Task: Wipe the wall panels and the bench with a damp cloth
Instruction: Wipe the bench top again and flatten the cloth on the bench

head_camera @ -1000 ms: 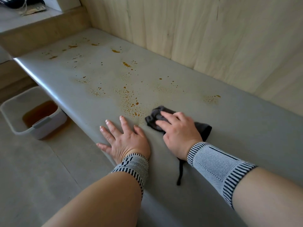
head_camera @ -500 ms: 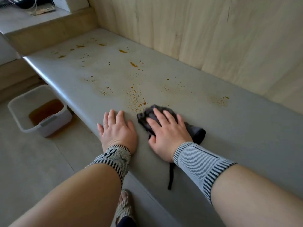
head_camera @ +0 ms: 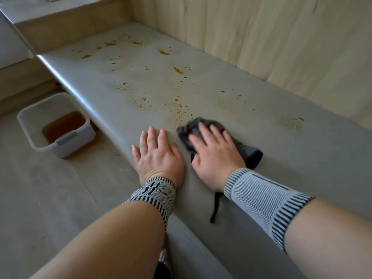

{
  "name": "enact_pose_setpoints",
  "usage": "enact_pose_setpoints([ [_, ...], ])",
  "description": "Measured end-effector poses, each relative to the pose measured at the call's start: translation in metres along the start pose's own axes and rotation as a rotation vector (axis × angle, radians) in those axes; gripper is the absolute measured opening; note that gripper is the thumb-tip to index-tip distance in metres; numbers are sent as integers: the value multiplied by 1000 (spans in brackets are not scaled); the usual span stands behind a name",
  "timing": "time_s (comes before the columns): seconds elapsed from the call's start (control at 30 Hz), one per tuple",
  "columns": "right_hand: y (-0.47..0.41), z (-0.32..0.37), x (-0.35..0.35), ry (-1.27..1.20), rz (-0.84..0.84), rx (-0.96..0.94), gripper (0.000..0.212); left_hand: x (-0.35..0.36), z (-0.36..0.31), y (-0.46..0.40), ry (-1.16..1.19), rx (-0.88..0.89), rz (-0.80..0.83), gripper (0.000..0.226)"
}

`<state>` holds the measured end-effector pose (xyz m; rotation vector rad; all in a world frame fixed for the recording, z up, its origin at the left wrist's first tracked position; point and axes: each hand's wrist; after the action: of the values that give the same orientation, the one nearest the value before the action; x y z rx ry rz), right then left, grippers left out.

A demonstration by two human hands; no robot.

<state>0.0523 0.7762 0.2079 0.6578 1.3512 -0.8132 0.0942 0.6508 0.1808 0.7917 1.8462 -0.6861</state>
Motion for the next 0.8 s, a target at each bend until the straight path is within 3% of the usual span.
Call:
enact_pose_setpoints([
  [0.1, 6, -13, -3, -13, 76, -108, 63, -2, 0, 0, 3, 2, 4, 55],
  [0.27, -22, 4, 0, 18, 11, 267, 62, -2, 2, 0, 2, 10, 7, 56],
  [0.47, -8, 4, -5, -26, 131, -232, 56, -2, 4, -2, 59, -11, 29, 60],
  [0.53, -20, -9, -2, 7, 117, -222, 55, -2, 4, -1, 61, -10, 7, 62],
  [0.67, -42, 4, 2, -13, 11, 27, 53, 0, 3, -1, 29, 1, 10, 59],
  [0.8, -29, 2, 0, -29, 85, -199, 53, -1, 4, -2, 4, 1, 38, 59],
])
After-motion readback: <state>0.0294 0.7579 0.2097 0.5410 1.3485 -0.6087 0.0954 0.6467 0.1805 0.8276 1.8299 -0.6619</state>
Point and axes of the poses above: each hand's wrist, its own y-axis away from the middle knuckle, its own x-axis out of the palm, z = x × y, and after that the axes turned 7 degrees about -z, right-handed
